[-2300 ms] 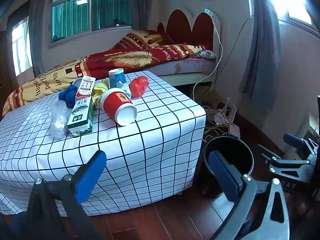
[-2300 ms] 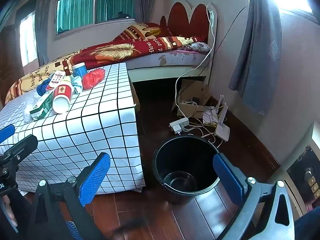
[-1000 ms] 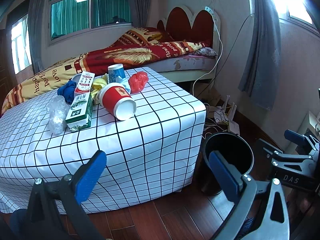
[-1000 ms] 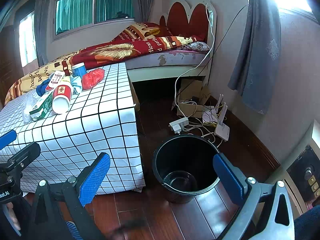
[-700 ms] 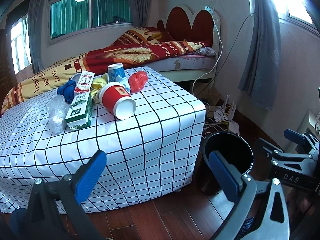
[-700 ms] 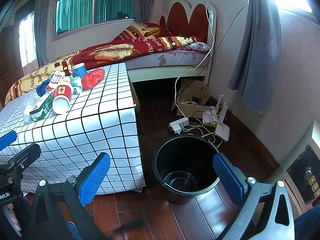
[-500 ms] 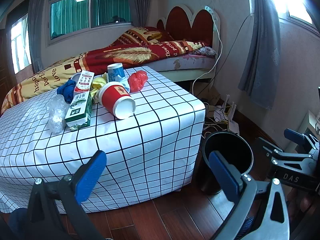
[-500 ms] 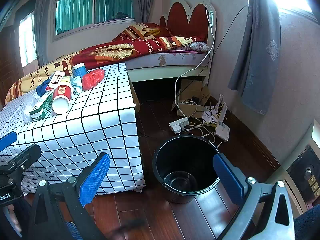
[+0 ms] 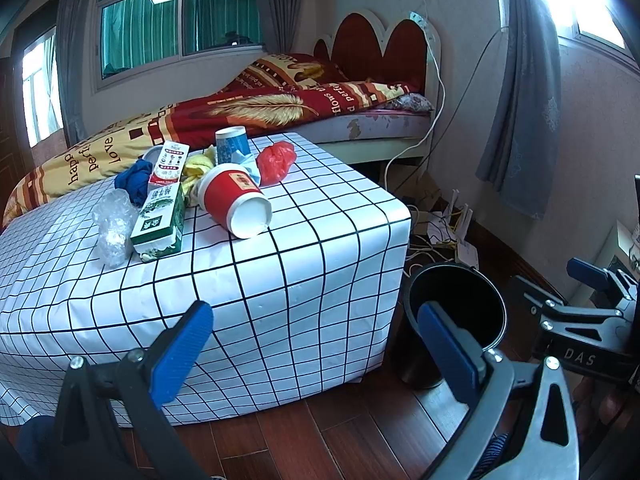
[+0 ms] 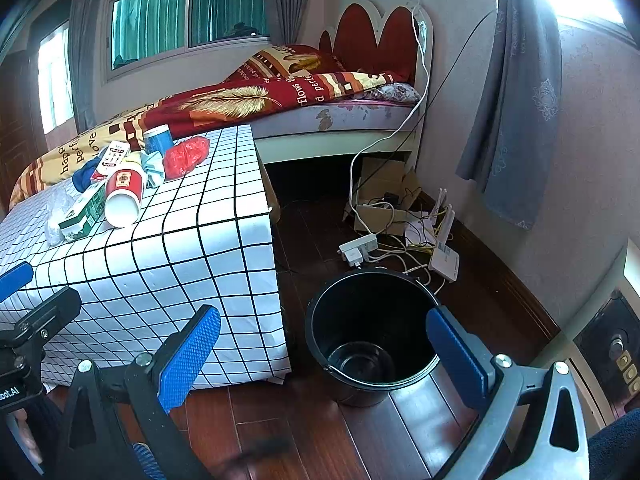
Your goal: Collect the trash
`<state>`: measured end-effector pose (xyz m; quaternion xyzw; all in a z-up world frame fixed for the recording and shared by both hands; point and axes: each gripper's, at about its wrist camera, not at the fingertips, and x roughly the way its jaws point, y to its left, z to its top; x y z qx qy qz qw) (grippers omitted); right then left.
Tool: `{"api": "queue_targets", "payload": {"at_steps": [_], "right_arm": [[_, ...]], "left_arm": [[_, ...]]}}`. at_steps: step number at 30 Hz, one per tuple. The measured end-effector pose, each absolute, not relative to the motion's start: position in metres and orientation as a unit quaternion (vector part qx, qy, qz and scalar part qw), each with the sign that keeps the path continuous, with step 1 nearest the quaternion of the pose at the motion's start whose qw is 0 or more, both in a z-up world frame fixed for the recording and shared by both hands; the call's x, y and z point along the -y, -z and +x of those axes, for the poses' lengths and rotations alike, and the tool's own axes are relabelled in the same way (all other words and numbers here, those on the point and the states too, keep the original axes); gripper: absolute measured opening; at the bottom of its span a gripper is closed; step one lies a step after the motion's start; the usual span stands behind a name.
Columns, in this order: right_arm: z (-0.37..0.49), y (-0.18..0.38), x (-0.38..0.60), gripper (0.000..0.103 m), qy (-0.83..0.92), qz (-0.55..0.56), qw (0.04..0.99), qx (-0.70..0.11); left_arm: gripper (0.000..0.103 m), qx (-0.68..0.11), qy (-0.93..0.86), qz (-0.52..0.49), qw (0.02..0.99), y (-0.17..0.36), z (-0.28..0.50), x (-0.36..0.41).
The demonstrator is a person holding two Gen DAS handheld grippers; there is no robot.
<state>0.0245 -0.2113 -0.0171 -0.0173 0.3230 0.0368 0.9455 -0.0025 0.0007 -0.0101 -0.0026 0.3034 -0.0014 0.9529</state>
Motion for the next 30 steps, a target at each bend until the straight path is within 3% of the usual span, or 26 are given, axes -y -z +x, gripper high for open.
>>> {"api": "queue_targets", "payload": {"at_steps": [30], "right_arm": [[0.0249, 0.0179, 0.2072, 0.103, -0.052, -0.011, 0.944, -0.324]], "left_arm": [[0.103, -0.304, -0.014, 0.000, 0.953, 0.0087, 0.0001, -0.0102]]}}
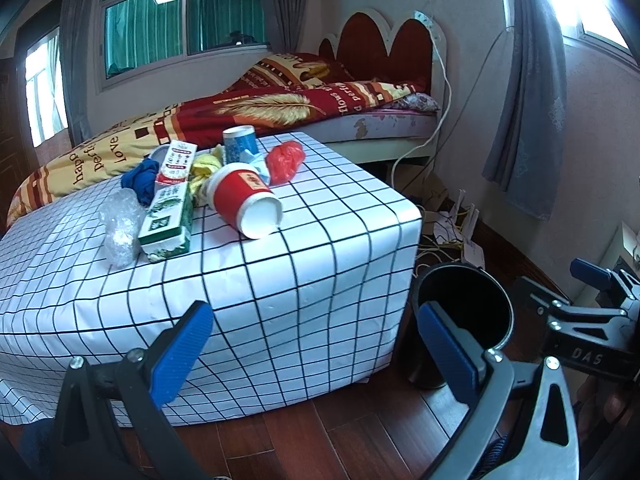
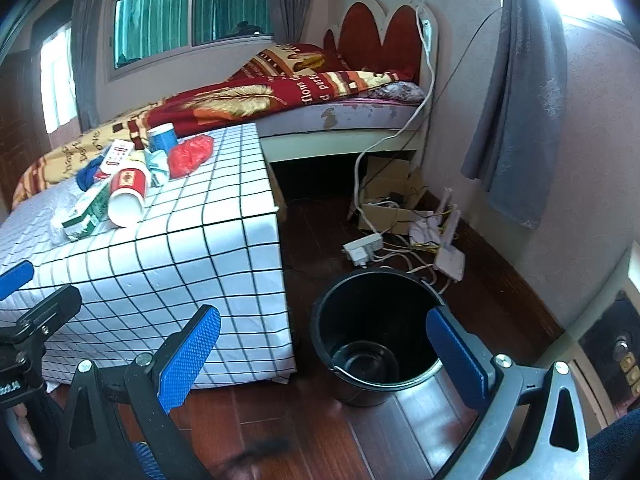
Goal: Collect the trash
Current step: 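Grasp the red paper cup with the right tool while the left tool grasps the clear plastic bag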
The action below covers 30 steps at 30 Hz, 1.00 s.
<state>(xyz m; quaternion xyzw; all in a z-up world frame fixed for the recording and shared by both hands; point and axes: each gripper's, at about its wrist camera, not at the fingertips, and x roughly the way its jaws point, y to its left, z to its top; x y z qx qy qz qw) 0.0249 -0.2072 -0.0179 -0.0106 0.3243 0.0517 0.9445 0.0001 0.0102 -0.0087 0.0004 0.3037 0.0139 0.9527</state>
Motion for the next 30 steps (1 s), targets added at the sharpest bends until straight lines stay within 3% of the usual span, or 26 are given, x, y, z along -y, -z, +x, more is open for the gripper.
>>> {"api": "queue_targets", "payload": {"at_steps": [11, 20, 23, 28, 30], "right_arm": [[0.048, 0.004, 0.148, 0.103, -0.159, -0.042, 0.945, -0.282], [0.091, 0.003, 0.070, 0.103, -0.251, -0.048, 0.914, -0.316], [0.107, 0.007, 0.039, 0.102, -0.271, -0.062, 0.907, -0.315], [0.141, 0.021, -0.002, 0.081, -0.297, -0.078, 0.892, -0.331], [0.153, 0.025, -0.015, 0.080, -0.299, -0.083, 0.890, -0.334]], "left_arm": [[0.103, -0.295, -0.097, -0.024, 0.950, -0.002, 0.012, -0.097], [0.103, -0.315, -0.154, -0.074, 0.933, 0.018, 0.030, -0.176], [0.097, -0.322, -0.164, -0.086, 0.928, 0.025, 0.039, -0.194], [0.084, -0.324, -0.157, -0.109, 0.926, 0.034, 0.058, -0.212], [0.083, -0.323, -0.156, -0.112, 0.927, 0.034, 0.065, -0.215]]}}
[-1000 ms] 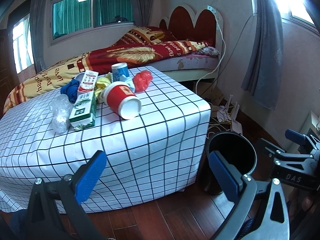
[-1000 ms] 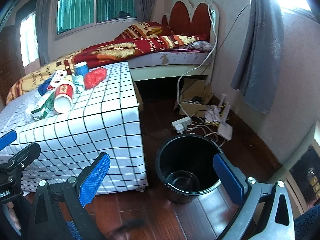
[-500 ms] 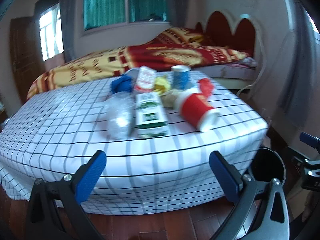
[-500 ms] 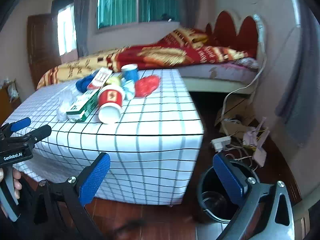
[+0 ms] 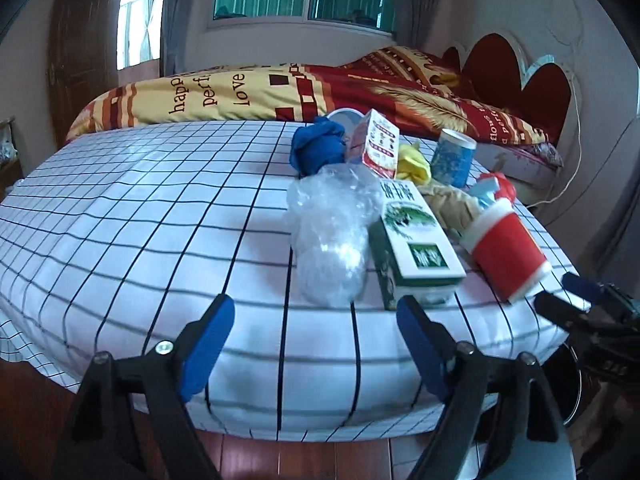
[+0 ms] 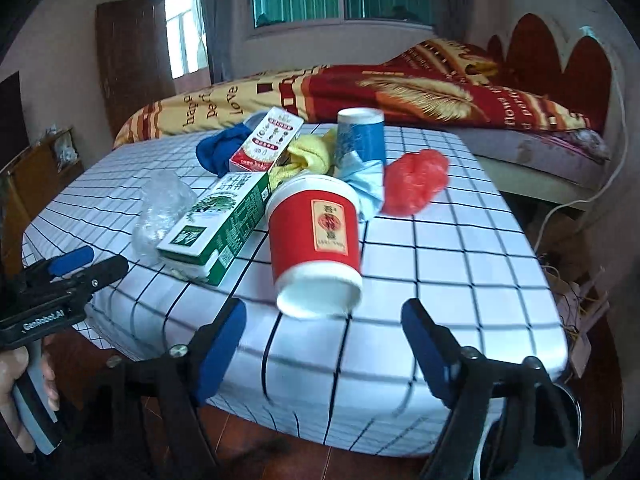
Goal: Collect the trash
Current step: 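Grasp the red paper cup with the right tool while the left tool grasps the clear plastic bag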
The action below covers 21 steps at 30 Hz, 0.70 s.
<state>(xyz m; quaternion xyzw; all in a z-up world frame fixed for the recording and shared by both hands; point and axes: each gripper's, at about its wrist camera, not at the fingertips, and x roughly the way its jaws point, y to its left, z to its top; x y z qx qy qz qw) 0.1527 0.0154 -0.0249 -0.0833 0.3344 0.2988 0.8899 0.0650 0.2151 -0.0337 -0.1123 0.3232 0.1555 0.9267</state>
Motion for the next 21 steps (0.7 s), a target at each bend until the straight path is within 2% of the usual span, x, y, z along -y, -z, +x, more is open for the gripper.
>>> {"api": "queue_targets", "payload": {"at_steps": [2, 8, 10, 11, 21], "right_arm": [[0.164, 0.029, -0.024, 0.077, -0.299, -0.087, 0.888, -0.338], [0.186, 0.034, -0.033, 0.060, -0.309, -0.085, 0.882, -0.346], [0.186, 0.034, -0.033, 0.058, -0.318, -0.081, 0.879, -0.345], [0.185, 0.034, -0.032, 0.058, -0.324, -0.079, 0.878, -0.342], [0.151, 0.011, 0.001, 0.057, -0.326, -0.069, 0.895, -0.296]], "left_arm": [[0.080, -0.321, -0.149, -0.117, 0.928, 0.034, 0.074, -0.218], [0.070, -0.325, -0.131, -0.137, 0.927, 0.042, 0.098, -0.232], [0.056, -0.332, -0.122, -0.140, 0.925, 0.045, 0.103, -0.234], [0.043, -0.335, -0.113, -0.143, 0.924, 0.047, 0.104, -0.235], [0.042, -0.295, -0.116, -0.126, 0.940, 0.020, 0.070, -0.221]]}}
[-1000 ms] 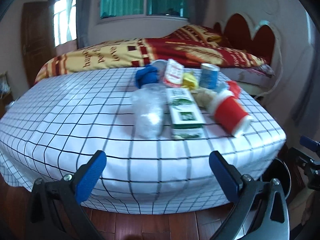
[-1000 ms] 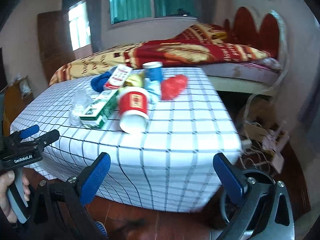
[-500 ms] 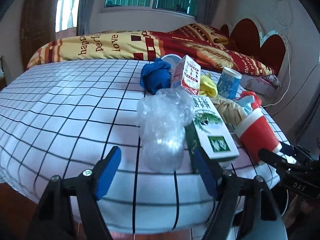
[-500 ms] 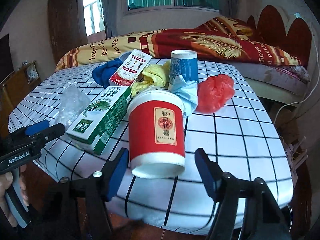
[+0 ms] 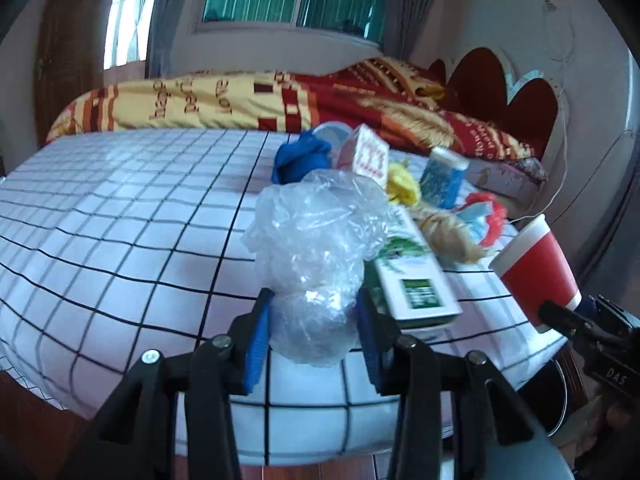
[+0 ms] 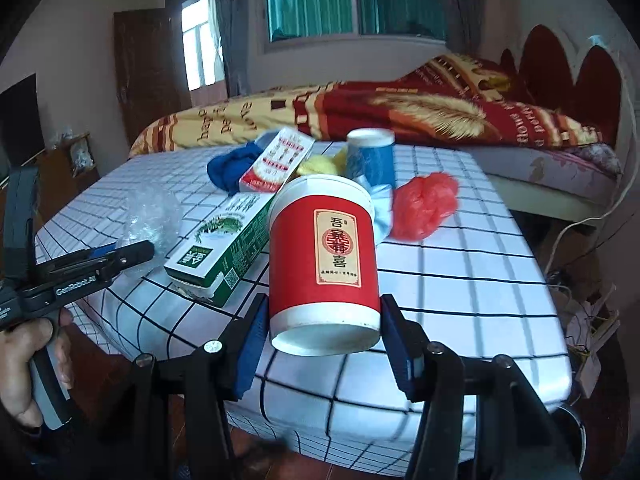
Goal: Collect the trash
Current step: 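Grasp the red paper cup with the right tool while the left tool grasps the clear plastic bag, then carry the red cup and plastic bag over the black bin and release both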
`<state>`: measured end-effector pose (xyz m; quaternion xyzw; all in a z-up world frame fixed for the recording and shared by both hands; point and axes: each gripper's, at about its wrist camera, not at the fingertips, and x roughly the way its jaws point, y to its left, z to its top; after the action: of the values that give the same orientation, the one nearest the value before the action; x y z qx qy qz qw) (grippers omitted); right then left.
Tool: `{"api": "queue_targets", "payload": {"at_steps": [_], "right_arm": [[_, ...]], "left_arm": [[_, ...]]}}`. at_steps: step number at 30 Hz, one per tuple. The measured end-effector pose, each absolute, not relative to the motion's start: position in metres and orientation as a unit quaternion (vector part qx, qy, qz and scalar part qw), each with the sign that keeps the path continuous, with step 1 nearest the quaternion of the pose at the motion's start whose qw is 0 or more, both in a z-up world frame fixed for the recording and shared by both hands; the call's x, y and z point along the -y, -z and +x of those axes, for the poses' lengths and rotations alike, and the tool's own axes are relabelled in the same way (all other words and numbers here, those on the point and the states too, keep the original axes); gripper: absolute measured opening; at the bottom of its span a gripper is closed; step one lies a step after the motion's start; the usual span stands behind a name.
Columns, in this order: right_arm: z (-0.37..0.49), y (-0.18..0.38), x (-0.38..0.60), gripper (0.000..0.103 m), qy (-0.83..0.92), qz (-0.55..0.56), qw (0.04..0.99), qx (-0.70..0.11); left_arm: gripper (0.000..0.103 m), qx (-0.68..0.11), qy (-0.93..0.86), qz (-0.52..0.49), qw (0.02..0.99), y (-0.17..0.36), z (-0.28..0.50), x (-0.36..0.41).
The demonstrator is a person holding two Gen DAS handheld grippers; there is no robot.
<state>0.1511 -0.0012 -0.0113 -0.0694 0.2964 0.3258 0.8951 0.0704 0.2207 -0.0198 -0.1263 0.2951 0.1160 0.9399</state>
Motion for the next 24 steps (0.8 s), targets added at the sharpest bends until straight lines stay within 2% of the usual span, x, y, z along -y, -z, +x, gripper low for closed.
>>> {"api": "queue_targets", "payload": {"at_steps": [6, 13, 24], "right_arm": [[0.136, -0.010, 0.055, 0.057, -0.307, -0.050, 0.903, -0.298], [0.128, -0.019, 0.140, 0.057, -0.240, -0.010, 0.920, -0.309], [0.112, 0.003, 0.251, 0.057, -0.127, 0.039, 0.934, -0.333]], "left_arm": [[0.042, -0.283, -0.078, -0.106, 0.950, -0.002, 0.055, -0.180], [0.042, -0.294, 0.000, -0.081, 0.952, -0.004, 0.063, -0.113], [0.042, -0.312, 0.095, -0.056, 0.944, -0.001, 0.082, -0.019]]}}
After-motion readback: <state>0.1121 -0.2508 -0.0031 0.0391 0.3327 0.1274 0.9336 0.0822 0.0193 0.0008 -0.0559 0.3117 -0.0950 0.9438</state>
